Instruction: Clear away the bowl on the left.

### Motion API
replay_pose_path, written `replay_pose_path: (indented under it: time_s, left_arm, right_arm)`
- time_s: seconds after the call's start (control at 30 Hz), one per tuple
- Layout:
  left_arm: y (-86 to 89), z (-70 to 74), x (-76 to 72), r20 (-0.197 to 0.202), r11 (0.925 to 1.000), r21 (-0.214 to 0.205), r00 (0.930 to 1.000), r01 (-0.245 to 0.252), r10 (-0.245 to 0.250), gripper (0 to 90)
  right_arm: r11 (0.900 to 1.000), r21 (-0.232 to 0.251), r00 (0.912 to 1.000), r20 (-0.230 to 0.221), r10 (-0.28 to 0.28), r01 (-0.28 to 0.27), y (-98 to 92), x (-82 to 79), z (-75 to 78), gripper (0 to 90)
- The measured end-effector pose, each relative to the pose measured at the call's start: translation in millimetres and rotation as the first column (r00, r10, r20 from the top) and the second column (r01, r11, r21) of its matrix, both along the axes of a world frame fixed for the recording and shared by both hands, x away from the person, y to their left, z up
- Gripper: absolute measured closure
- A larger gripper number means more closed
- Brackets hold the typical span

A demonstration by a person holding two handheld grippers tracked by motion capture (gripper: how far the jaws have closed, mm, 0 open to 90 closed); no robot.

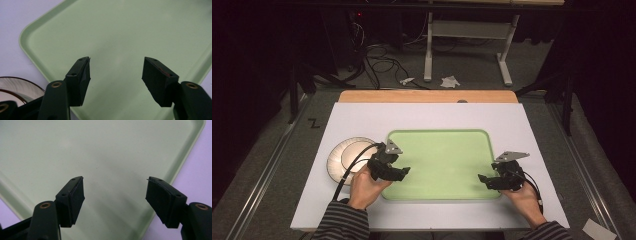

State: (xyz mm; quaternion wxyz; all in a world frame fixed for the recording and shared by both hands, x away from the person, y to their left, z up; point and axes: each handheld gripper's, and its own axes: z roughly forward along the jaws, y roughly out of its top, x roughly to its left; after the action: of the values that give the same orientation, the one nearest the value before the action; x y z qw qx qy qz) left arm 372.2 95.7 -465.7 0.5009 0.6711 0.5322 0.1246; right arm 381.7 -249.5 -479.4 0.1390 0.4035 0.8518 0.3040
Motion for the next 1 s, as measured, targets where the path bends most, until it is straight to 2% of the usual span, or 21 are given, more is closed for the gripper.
replay_pose_path:
  time_s: [0.37,0.47,0.53,0.63,1.0]
  left_arm:
    - [1.0,-0.9,1.4,-0.012,1.0,0.004,0.9999,-0.002,0.002,39.1]
    - [1.7,-1.9,2.2,-0.012,0.9998,0.017,0.9998,-0.014,0.014,39.1]
    - [2.7,-3.4,4.4,-0.016,0.9986,0.029,0.9989,-0.044,0.044,39.0]
    - [3.9,-4.5,6.8,-0.03,0.9975,0.025,0.9973,-0.067,0.068,39.2]
    - [7.1,-2.1,6.6,-0.011,0.9971,0.022,0.9973,-0.072,0.073,38.8]
  right_arm:
    - [0.9998,-0.015,0.9999,-0.011,0.012,-0.012,2.4,-0.9,-0.7,32.7]
    - [0.9997,-0.018,0.9998,-0.012,0.014,-0.015,3.8,-1.6,-1.2,32.6]
    - [0.9996,-0.021,0.9997,-0.014,0.019,-0.02,4.5,-1.7,-1.5,32.7]
    - [0.9993,-0.027,0.9995,-0.021,0.024,-0.025,5.1,-1.5,-1.8,32.6]
    - [0.999,-0.025,0.999,-0.027,0.035,-0.036,6.7,-2.2,-3.2,32.5]
